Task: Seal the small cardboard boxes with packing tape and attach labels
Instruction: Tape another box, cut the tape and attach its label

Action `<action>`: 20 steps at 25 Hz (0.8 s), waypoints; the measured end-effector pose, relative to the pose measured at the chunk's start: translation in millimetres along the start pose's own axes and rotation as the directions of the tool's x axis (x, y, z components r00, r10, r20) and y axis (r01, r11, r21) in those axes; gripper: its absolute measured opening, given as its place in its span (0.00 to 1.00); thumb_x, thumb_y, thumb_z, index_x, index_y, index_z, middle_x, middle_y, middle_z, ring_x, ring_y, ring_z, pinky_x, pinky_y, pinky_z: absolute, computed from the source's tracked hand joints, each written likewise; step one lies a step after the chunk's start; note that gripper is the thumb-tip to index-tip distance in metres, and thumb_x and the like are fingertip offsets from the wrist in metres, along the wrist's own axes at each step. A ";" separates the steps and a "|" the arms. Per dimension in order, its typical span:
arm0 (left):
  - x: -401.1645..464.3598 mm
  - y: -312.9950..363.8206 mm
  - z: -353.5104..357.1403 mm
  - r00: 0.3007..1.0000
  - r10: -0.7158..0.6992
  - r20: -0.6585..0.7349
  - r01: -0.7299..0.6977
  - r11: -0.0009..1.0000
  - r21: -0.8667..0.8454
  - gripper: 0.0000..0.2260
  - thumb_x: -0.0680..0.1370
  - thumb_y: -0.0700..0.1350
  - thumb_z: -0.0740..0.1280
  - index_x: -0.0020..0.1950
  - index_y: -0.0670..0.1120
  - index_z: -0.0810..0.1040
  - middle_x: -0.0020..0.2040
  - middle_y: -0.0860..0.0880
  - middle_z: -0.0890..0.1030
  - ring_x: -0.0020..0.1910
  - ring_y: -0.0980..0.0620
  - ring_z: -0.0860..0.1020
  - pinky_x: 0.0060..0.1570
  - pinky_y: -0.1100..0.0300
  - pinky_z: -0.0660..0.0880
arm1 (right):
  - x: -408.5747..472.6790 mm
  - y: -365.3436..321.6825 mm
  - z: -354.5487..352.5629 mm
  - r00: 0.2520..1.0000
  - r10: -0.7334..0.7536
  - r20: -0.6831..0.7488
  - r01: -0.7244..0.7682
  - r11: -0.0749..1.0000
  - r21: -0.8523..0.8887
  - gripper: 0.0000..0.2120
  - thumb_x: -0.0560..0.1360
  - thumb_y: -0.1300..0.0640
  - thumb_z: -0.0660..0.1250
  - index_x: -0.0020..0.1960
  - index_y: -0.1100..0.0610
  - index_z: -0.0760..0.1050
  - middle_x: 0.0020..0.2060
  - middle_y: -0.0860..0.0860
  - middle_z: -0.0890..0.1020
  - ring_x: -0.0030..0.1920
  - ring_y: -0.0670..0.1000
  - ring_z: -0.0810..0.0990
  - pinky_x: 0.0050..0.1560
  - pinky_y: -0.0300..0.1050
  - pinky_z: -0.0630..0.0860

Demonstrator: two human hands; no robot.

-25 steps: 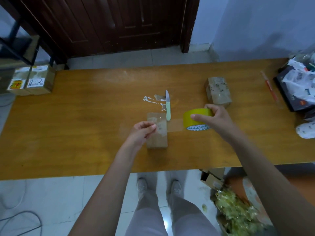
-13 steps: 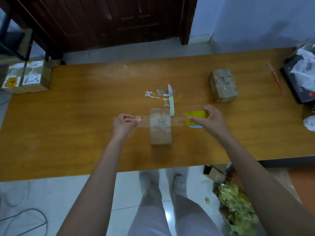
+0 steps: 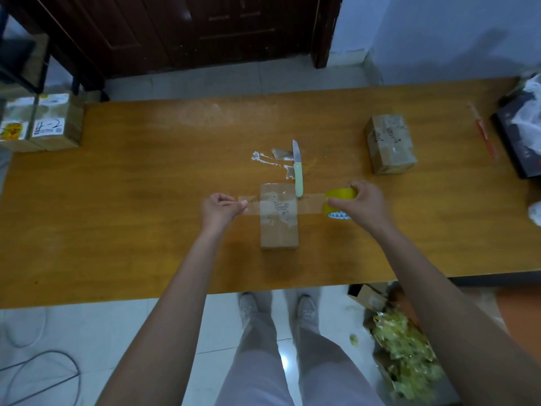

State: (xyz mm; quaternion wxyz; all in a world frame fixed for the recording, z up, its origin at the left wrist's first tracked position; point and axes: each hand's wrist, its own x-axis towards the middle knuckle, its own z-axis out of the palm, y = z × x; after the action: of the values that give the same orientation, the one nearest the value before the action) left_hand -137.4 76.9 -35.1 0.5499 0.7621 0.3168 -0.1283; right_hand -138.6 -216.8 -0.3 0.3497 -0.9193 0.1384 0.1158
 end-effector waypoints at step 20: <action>-1.8 -16.7 55.5 0.979 0.057 -0.193 0.012 0.941 0.339 0.10 0.74 0.47 0.73 0.50 0.44 0.77 0.49 0.48 0.84 0.47 0.49 0.81 0.41 0.59 0.73 | 6.1 9.0 28.8 0.998 -0.060 -0.012 0.058 0.989 -0.139 0.25 0.66 0.45 0.75 0.29 0.50 0.59 0.28 0.47 0.66 0.38 0.54 0.70 0.32 0.44 0.60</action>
State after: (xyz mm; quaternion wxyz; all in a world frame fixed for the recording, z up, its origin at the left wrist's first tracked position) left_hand -140.7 28.5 -66.8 0.3774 0.8579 0.3349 -0.0971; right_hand -139.2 -204.9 -28.6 0.2870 -0.9460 0.1057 0.1075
